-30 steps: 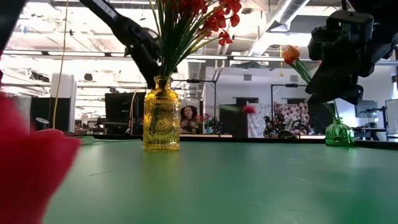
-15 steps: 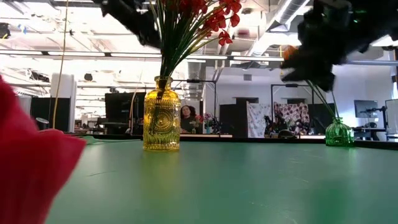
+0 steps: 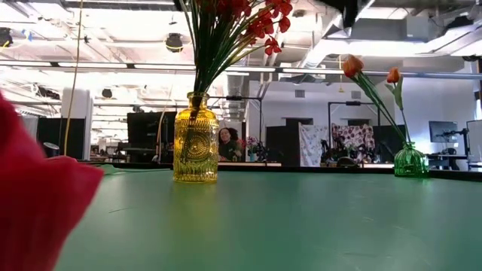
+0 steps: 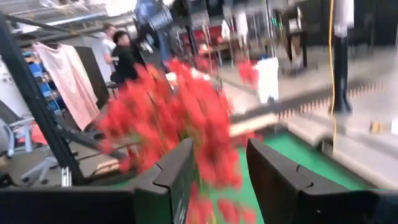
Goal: Sort flowers into vase by color
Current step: Put the top red flower into the transparent vase
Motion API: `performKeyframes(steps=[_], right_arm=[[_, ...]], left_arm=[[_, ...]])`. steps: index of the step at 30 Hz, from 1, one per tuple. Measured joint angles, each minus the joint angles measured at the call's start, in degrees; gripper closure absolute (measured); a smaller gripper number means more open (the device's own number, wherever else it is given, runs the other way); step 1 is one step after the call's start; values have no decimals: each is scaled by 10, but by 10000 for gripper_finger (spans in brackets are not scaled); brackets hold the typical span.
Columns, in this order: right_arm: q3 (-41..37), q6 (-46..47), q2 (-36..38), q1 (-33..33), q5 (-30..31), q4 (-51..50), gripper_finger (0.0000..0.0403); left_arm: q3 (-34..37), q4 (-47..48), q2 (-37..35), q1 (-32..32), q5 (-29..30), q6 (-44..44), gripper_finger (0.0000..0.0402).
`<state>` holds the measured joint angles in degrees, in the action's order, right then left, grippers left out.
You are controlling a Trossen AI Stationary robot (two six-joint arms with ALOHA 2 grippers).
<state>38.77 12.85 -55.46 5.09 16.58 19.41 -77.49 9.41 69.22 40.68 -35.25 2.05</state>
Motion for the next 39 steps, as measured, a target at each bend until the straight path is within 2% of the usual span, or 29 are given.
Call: performKeyframes(steps=[8,13,17,20,26,34,39], right_arm=[[141,-98,-5,7,0,-70,228],[181,-144,-24,22,-1,-71,227],[201,-188,-60,40,-8,-68,222],[223,-212,-94,49,-8,-68,216],[273,-252,-141,58,-9,-67,196],[312,-254,-151,64,-49,-65,181],[329,-255,-150,74,-49,-63,181]], left_arm=[[0,2,2,-147,54,0,401],[0,2,2,-252,123,38,401],[0,-3,13,-309,178,31,401],[0,-2,30,-341,196,22,401],[0,0,45,-376,218,22,401],[0,3,50,-380,228,11,401],[0,1,50,-380,235,12,401]])
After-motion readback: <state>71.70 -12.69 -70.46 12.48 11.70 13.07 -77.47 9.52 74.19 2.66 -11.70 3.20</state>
